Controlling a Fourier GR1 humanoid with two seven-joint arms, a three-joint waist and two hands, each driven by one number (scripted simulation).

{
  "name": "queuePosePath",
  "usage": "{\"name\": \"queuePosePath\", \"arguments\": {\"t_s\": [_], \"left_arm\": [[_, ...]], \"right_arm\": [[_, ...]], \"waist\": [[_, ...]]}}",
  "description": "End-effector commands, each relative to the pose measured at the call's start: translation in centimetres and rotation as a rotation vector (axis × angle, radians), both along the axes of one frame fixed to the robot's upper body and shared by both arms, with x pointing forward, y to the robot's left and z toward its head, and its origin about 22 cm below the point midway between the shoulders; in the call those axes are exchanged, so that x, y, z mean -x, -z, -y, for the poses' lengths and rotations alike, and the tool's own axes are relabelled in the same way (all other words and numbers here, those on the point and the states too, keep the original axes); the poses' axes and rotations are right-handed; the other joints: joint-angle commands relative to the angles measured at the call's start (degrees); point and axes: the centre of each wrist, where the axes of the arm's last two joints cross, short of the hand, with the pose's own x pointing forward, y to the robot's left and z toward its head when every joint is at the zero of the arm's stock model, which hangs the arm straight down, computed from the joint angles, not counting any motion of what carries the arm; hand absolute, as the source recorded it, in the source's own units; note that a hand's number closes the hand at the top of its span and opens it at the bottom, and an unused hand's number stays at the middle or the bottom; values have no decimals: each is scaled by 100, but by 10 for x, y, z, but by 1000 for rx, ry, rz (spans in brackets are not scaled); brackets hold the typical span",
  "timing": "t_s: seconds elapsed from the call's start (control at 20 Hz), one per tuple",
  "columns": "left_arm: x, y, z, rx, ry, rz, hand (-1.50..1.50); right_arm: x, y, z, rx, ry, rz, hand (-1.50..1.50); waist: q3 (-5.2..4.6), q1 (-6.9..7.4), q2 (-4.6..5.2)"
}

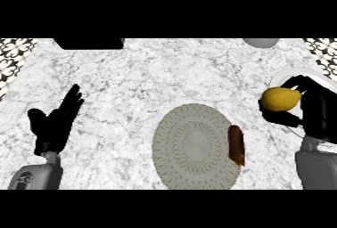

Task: Pick the lemon from the placemat and place it in the plate

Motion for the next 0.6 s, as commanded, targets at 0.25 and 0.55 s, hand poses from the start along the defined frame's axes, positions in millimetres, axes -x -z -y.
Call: {"name": "queuePosePath", "arguments": {"t_s": [0.25,0.55], "left_arm": [[-16,-7,-12,11,8,-11,0],[-21,-4,7,-7,19,-4,0]], "right_arm": [[-17,1,101,-50,147,-13,150],[-27,20,156,23,169,-133,150]], "waist": [[2,40,21],[7,105,53]]}}
